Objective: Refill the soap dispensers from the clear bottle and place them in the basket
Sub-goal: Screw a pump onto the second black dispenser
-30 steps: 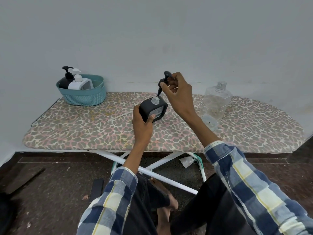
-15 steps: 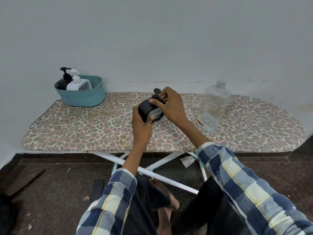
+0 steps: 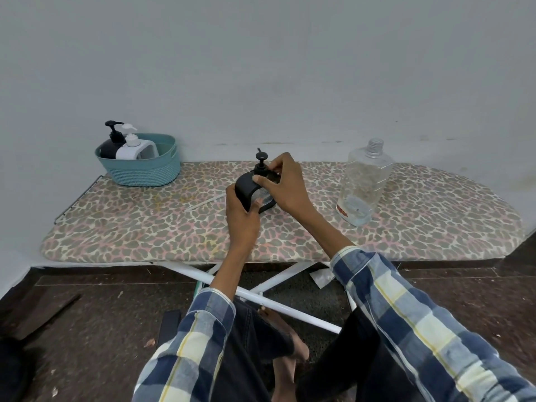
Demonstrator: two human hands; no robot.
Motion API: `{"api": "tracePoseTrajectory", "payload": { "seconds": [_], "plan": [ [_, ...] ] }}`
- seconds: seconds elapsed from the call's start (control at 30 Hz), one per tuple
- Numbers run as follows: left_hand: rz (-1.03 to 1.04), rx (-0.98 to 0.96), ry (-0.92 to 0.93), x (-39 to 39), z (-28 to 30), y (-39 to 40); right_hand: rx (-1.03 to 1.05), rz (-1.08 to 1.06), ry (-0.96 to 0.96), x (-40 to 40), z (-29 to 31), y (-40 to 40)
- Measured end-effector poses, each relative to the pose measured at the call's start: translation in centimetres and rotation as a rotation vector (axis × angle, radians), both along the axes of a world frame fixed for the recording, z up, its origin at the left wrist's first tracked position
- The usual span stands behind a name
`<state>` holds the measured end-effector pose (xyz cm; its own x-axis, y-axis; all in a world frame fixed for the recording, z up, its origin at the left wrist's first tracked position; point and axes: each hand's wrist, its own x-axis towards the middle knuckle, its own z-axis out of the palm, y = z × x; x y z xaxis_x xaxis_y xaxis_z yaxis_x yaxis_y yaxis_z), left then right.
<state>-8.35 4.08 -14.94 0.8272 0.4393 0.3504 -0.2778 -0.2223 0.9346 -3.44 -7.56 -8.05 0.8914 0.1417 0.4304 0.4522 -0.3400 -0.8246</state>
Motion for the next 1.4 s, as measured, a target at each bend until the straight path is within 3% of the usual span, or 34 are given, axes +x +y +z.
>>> {"api": "tracePoseTrajectory", "payload": {
  "seconds": [0.23,0.43,0.6,0.83,1.03,1.27,1.4],
  "plan": [
    [0.009,0.002,0.008,0.0,0.1,0.0,-0.244,0.046,-0.038,0.3,0.4,-0.1],
    [0.004,0.03,-0.002,-0.2,0.2,-0.1,-0.059,-0.022,-0.019,0.1,0.2,0.2],
    [0.016,0.014,0.026,-0.2,0.3,-0.1,-0.29,0.063,0.022,0.7,0.6,-0.6],
    [0.014,0.045,0.009,-0.2,0.1,-0.1,-0.038,0.004,0.039,0.4,0.0,-0.7],
    [-0.001,0.012,0.028,-0.1,0.1,0.1,-0.104,0.197,0.112,0.9,0.6,-1.8],
    [-0.009,0.063,-0.003,-0.1,0.1,0.1,0.005,-0.024,0.06,0.7,-0.2,-0.4],
    [-0.009,0.034,0.018,0.0,0.2,0.1,-0.084,0.118,0.048,1.0,-0.3,-0.4]
  ]
}}
